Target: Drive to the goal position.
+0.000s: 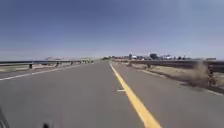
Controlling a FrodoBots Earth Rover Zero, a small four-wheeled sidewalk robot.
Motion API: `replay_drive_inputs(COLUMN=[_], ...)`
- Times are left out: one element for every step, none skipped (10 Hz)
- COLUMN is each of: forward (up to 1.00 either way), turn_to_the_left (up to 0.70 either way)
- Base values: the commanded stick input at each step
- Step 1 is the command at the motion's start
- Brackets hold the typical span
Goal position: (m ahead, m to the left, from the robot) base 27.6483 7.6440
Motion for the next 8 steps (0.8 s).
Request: replay_drive_inputs(forward=[0.85,0.85,0.85,0.85,0.85,0.85,0.85,0.85], turn_to_the_left=[0.00,0.00,0.00,0.00,0.00,0.00,0.00,0.00])
